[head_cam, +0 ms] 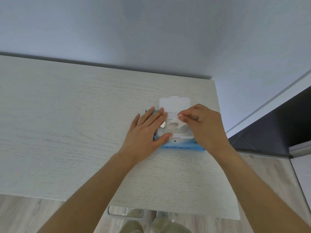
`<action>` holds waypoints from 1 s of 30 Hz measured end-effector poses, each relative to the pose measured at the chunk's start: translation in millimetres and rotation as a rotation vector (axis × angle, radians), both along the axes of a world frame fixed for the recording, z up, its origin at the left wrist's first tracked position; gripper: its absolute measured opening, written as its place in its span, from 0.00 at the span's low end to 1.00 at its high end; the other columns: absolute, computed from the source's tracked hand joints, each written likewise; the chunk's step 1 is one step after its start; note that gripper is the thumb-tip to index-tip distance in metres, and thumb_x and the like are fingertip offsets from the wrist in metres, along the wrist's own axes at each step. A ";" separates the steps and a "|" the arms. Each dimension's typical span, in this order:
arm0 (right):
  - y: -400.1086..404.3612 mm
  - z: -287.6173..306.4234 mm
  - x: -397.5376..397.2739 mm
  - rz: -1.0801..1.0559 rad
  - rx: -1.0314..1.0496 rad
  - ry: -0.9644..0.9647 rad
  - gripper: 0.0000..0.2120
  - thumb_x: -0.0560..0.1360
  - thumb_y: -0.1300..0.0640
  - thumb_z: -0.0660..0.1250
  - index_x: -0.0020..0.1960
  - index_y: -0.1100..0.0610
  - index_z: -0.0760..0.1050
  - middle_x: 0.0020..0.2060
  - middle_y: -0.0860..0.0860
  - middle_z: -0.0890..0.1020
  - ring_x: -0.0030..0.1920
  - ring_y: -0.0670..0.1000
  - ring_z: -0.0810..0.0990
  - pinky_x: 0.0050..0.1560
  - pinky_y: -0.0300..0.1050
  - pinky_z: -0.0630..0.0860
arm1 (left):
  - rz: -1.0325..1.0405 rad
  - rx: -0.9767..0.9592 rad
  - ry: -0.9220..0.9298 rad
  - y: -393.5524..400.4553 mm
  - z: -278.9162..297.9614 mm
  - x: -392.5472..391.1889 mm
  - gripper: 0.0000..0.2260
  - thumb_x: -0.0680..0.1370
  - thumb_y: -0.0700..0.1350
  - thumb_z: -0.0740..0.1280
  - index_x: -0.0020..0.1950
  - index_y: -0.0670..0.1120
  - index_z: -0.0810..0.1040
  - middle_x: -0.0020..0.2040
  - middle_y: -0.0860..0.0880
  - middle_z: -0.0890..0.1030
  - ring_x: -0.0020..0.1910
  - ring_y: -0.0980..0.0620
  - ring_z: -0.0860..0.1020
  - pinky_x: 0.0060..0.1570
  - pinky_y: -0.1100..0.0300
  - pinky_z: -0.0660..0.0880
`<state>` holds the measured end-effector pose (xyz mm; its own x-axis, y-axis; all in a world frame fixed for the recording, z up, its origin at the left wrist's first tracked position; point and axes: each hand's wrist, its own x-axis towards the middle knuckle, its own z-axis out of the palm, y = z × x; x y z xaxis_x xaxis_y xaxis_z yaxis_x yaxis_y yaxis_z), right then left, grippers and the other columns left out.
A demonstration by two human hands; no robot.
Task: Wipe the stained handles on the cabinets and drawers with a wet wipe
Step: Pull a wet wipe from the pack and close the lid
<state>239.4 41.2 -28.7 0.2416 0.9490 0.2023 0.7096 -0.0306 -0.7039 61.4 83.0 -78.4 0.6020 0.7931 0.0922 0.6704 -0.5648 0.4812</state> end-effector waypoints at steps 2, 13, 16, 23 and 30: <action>-2.3 -1.4 -1.1 -0.065 -0.005 -0.024 0.05 0.75 0.60 0.69 0.49 0.58 0.83 0.40 0.42 0.75 0.41 0.35 0.75 0.45 0.20 0.67 | -0.006 0.007 0.008 0.2 -0.8 0.0 0.34 0.73 0.68 0.46 0.76 0.56 0.52 0.74 0.63 0.48 0.75 0.61 0.43 0.75 0.55 0.42; 0.7 0.1 1.0 0.344 -0.157 -0.394 0.13 0.76 0.52 0.67 0.60 0.53 0.79 0.51 0.48 0.74 0.50 0.48 0.67 0.54 0.41 0.67 | -0.008 -0.001 0.000 -0.8 -2.8 0.6 0.33 0.73 0.68 0.45 0.76 0.56 0.51 0.76 0.60 0.50 0.76 0.61 0.43 0.75 0.55 0.43; -1.3 0.6 6.9 0.352 -0.178 -0.429 0.13 0.78 0.59 0.65 0.62 0.57 0.78 0.52 0.52 0.73 0.50 0.47 0.65 0.52 0.36 0.62 | -0.012 0.007 0.003 -0.5 -3.2 0.4 0.31 0.73 0.68 0.45 0.74 0.57 0.48 0.75 0.62 0.48 0.75 0.61 0.43 0.75 0.55 0.42; 0.8 17.4 8.7 0.144 -0.080 -0.317 0.07 0.78 0.58 0.64 0.51 0.56 0.80 0.44 0.45 0.70 0.45 0.43 0.67 0.48 0.29 0.68 | -0.005 0.001 0.012 0.7 -3.3 0.3 0.33 0.73 0.68 0.46 0.76 0.57 0.50 0.74 0.63 0.47 0.75 0.61 0.43 0.75 0.55 0.43; 0.2 0.3 -22.1 0.071 -0.069 0.189 0.06 0.80 0.58 0.61 0.48 0.48 0.73 0.40 0.36 0.76 0.42 0.31 0.73 0.42 0.20 0.68 | -0.004 -0.002 -0.021 -0.4 -1.8 1.3 0.35 0.73 0.68 0.47 0.77 0.54 0.54 0.77 0.60 0.52 0.76 0.61 0.44 0.75 0.55 0.45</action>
